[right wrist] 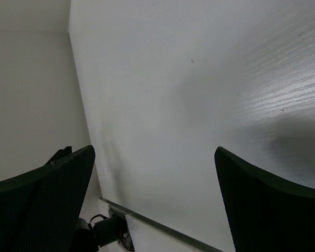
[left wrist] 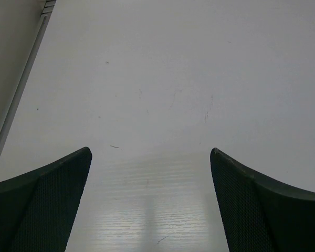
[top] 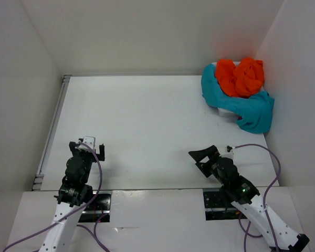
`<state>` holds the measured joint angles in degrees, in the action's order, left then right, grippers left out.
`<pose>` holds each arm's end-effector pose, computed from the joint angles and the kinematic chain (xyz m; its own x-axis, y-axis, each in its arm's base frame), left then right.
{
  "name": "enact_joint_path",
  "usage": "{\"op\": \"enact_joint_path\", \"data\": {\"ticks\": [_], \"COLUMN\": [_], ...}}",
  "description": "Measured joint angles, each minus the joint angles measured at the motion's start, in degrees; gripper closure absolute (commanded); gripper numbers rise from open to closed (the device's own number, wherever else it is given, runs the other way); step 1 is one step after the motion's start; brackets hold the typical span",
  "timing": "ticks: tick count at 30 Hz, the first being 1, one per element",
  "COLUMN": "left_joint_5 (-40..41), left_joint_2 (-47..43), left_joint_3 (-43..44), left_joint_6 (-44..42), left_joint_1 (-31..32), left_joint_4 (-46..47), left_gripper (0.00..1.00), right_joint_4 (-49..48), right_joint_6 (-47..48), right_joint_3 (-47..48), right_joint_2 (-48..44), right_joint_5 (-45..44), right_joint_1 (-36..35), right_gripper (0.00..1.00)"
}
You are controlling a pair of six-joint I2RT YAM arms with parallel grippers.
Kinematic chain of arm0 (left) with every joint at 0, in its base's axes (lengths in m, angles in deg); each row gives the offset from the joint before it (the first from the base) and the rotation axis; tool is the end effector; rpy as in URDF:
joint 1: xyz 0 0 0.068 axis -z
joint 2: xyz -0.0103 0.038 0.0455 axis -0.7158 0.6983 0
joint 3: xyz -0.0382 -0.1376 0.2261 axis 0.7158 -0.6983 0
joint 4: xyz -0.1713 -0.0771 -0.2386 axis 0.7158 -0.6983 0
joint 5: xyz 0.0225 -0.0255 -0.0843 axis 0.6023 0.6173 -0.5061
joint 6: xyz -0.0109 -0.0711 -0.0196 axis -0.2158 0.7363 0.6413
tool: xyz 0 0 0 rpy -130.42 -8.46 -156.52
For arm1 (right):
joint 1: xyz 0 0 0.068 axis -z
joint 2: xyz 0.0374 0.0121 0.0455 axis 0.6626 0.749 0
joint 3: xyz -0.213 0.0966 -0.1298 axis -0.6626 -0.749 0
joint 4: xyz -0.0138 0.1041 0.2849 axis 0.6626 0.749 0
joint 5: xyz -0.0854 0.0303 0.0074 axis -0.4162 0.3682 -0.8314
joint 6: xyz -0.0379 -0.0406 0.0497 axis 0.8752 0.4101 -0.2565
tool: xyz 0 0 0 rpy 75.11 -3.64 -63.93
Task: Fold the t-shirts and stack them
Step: Grab crumpled tshirt from bin with the right arm
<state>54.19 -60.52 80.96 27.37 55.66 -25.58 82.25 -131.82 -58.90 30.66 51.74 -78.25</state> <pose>0.1812 -0.0183 0.1829 -0.0791 0.0632 -0.9949 -0.0352 0.9972 0.0661 0.1416 0.0911 0.1389 -0.5219 0.8012 -0.2928 0.2283 0.4619 0.8570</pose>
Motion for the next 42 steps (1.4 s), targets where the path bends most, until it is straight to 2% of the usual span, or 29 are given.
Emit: {"op": "enact_joint_path", "data": {"ticks": [8,12,14,17,19,22,24,26,29,31,35,37,42], "left_joint_5": [-0.6,-1.2,-2.6,-3.9,-4.2,-4.4,-4.5,-4.0,-4.0,-5.8,-12.7,-15.5,-18.8], "left_joint_2": [0.0,0.0,0.0,0.0,0.0,0.0,0.7,4.0,11.0,14.3,22.1,27.4,42.6], "left_joint_3": [-0.7,-0.7,-0.5,1.2,3.1,7.1,10.4,14.6,20.2,23.2,30.6,34.7,44.2], "left_joint_6": [-0.4,-3.9,-8.0,-14.3,-17.4,-19.5,-18.9,-16.5,-13.4,-12.1,-11.7,-11.7,-12.0], "left_joint_1": [0.0,0.0,0.0,0.0,0.0,0.0,0.0,0.0,-0.1,-0.2,-0.2,-0.2,-0.4], "left_joint_4": [0.3,4.4,6.8,9.2,10.6,10.9,9.8,8.7,5.8,2.4,-6.4,-10.5,-17.3], "left_gripper": [0.00,0.00,0.00,0.00,0.00,0.00,0.00,0.00,0.00,0.00,0.00,0.00,0.00], "right_joint_4": [-0.6,-6.3,-7.1,-7.5,-7.9,-8.8,-10.3,-12.5,-13.2,-11.3,-5.8,-2.9,5.3], "right_joint_6": [1.1,4.5,7.2,13.8,19.7,29.7,36.3,43.9,51.2,53.9,55.3,56.0,57.9], "right_joint_3": [0.0,1.0,4.2,14.4,25.6,42.8,51.2,55.7,58.5,63.1,82.9,93.4,115.3], "right_joint_2": [0.0,0.0,0.0,3.0,11.3,28.5,39.7,48.2,57.6,65.3,84.7,94.2,114.1], "right_joint_5": [0.4,-0.3,-3.2,-9.6,-14.6,-23.0,-28.4,-31.1,-28.3,-24.1,-14.4,-13.6,-15.1], "right_joint_1": [0.0,0.0,0.0,0.0,0.0,0.2,1.5,5.5,15.8,25.6,40.8,43.6,44.0], "right_gripper": [0.01,0.01,0.01,0.01,0.01,0.01,0.01,0.01,0.01,0.01,0.01,0.01,0.01]}}
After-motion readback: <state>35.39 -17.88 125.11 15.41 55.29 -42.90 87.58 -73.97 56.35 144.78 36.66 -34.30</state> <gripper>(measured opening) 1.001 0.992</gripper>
